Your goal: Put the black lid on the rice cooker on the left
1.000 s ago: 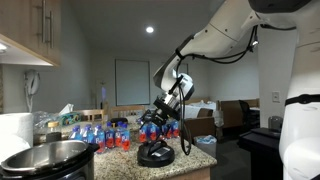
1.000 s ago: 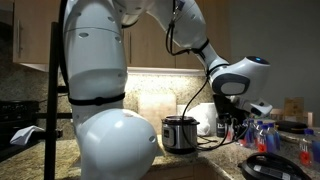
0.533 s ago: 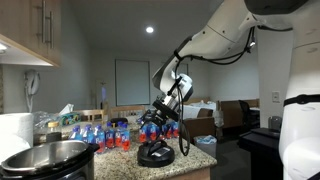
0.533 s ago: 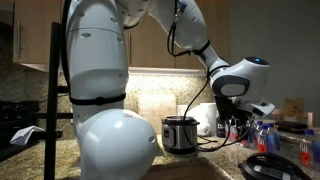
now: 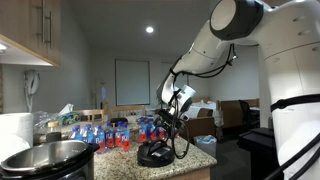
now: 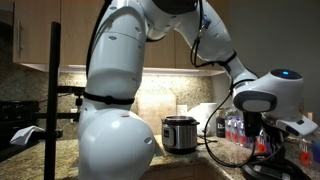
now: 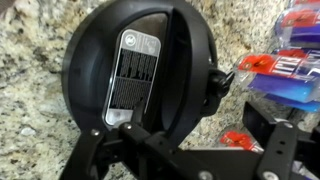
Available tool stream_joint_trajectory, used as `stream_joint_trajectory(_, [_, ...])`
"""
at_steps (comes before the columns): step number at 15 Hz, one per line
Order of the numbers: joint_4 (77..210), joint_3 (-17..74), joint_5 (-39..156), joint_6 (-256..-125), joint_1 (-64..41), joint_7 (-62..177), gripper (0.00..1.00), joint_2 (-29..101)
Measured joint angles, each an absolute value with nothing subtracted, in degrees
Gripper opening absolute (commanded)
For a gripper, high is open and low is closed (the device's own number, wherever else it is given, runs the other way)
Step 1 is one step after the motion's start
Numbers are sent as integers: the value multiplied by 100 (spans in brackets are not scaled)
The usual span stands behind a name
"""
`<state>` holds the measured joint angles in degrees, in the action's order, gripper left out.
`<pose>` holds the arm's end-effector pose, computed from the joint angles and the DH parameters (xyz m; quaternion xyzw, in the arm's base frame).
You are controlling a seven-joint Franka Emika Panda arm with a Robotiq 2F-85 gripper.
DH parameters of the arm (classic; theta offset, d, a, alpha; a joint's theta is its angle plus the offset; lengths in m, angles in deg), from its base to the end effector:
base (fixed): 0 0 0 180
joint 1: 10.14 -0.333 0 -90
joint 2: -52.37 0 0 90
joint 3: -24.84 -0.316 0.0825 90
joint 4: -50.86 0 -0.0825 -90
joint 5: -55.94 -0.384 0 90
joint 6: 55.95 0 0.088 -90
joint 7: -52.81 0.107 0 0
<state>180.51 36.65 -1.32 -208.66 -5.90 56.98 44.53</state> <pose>0.5204 -0.1745 0.3205 -0.7919 0.5374 -0.1492 0.2485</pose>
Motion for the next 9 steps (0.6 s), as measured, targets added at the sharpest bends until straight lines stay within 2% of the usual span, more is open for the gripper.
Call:
stream_joint_trajectory(5, [17280,3573,149,-20814,-428,6192,100,3342])
stream_joint_trajectory(9, [16936,3319,89,-20735,-423,6456,100,2960])
